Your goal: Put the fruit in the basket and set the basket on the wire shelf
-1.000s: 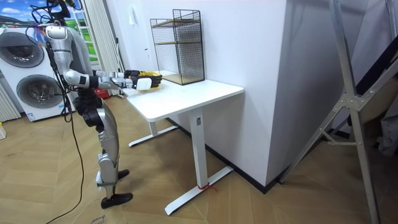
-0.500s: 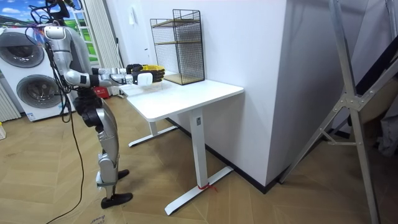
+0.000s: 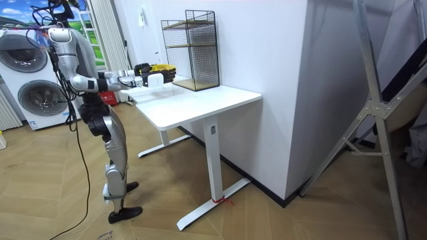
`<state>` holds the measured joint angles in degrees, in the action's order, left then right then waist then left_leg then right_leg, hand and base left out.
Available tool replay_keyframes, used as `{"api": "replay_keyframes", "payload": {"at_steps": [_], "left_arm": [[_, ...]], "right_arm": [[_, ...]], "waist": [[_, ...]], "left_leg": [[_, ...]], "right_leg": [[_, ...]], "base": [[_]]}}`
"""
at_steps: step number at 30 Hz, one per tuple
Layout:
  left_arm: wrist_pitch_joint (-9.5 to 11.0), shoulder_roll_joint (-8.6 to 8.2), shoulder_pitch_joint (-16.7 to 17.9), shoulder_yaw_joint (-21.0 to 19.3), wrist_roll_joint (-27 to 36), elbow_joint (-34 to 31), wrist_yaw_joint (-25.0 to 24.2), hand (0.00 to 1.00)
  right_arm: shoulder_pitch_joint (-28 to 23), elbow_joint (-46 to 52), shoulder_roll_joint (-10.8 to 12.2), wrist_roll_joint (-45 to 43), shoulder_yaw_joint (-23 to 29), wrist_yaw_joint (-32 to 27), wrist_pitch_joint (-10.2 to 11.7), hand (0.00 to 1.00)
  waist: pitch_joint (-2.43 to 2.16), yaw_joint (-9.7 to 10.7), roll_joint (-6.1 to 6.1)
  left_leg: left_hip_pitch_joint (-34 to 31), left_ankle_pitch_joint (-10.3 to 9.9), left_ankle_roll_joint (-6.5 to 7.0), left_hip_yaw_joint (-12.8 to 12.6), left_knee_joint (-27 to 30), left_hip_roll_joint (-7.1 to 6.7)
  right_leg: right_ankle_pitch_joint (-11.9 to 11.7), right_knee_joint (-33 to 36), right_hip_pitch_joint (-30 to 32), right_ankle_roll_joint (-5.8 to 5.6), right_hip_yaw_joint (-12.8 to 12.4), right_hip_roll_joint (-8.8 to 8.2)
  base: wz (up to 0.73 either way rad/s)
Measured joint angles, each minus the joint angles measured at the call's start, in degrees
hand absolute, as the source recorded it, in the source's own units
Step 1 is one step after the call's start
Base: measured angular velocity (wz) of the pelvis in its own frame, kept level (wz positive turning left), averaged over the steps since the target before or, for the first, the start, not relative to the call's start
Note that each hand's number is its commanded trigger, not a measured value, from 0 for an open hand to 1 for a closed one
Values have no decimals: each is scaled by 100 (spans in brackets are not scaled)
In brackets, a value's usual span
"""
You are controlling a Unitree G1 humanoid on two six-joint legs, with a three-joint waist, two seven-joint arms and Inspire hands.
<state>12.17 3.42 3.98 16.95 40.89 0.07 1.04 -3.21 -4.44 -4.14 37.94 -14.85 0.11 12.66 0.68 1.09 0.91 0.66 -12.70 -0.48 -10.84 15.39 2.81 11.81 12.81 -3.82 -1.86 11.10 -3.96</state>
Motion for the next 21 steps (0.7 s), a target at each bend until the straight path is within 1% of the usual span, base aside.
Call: {"api": "replay_keyframes", "payload": {"at_steps": [5, 10, 12, 16, 17, 18, 19, 20, 21], "left_arm": [[119, -41, 0, 0, -1, -7, 0, 0], [146, -49, 0, 2, -14, -7, 0, 0], [182, -49, 0, 4, -14, -7, 0, 0], [219, -55, 1, 23, 13, -7, 2, 0], [220, -54, 1, 23, 7, -8, 3, 0], [252, -49, 1, 22, 3, -7, 3, 0], [258, -48, 6, 21, 3, -6, 6, 0], [267, -46, 9, 21, -2, -7, 9, 0], [295, -48, 8, 20, -3, -7, 11, 0]], "right_arm": [[0, 99, 2, -23, 1, 0, 3, 0], [0, 100, 8, -30, 0, 0, 8, 0], [2, 102, 37, -40, 1, 0, 39, 0], [4, 103, 42, 69, -1, 2, 44, 0], [10, 102, 42, 135, 0, 6, 44, 0], [48, 100, 43, 133, -4, 11, 44, 0], [52, 99, 43, 132, -7, 12, 44, 0], [51, 97, 44, 133, -9, 21, 44, 0], [54, 96, 46, 131, -10, 50, 45, 0]], "waist": [[-4, -2, 16], [6, -2, 41], [16, -2, 74], [17, -6, 95], [20, -8, 96], [29, -20, 100], [34, -36, 105], [40, -63, 112], [40, -85, 128]], "left_leg": [[12, 0, 1, 0, 4, 1], [14, 0, 1, 0, 17, 7], [-4, 0, 1, 0, 18, 11], [-67, -8, 4, 7, 97, 40], [-120, -59, 2, 13, 232, 79], [-199, -187, -14, -4, 480, 142], [-245, -260, -28, -4, 639, 170], [-345, -413, -56, -8, 970, 250], [-466, -601, -80, -2, 1345, 320]], "right_leg": [[-1, 23, -1, 2, 2, -2], [0, 83, 19, 2, 5, -6], [1, 91, 41, 2, 13, -6], [5, 182, 100, -1, 53, 0], [38, 272, 126, 1, 77, 7], [152, 488, 217, 43, 76, 12], [224, 623, 265, 52, 74, 12], [378, 911, 359, 86, 90, 16], [603, 1233, 484, 115, 111, 11]], "base": [[0], [0], [0], [1], [0], [-7], [-13], [-9], [-9]]}}
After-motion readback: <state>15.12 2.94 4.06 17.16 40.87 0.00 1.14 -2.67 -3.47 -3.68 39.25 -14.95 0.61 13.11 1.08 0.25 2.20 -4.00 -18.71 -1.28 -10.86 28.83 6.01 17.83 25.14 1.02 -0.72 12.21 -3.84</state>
